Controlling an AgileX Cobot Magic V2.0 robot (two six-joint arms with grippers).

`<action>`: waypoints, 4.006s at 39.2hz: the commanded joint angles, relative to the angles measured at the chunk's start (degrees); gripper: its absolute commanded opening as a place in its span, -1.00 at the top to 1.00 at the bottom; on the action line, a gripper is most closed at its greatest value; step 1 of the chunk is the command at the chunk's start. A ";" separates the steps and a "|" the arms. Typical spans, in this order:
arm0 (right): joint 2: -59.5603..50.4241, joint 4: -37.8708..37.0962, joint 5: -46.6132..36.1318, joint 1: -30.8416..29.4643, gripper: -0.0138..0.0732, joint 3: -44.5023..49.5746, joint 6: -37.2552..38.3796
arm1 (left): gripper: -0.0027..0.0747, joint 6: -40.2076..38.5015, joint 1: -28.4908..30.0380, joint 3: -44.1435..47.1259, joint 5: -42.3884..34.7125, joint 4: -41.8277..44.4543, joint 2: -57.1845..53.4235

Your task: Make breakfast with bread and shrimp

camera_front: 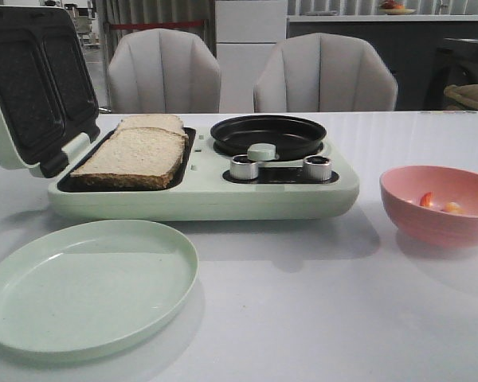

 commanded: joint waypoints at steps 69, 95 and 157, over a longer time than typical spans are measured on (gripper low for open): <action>-59.09 4.03 -33.34 -0.36 0.33 53.04 0.28 | -0.35 -0.31 -0.40 -1.32 -4.51 -0.73 0.26; -59.09 4.03 -33.34 -0.36 0.33 53.04 0.28 | 0.01 -0.53 -0.40 -12.03 -10.11 -1.99 15.31; -59.09 4.03 -33.34 -0.36 0.33 53.04 0.28 | -0.42 20.64 28.88 -58.58 13.50 -58.59 95.04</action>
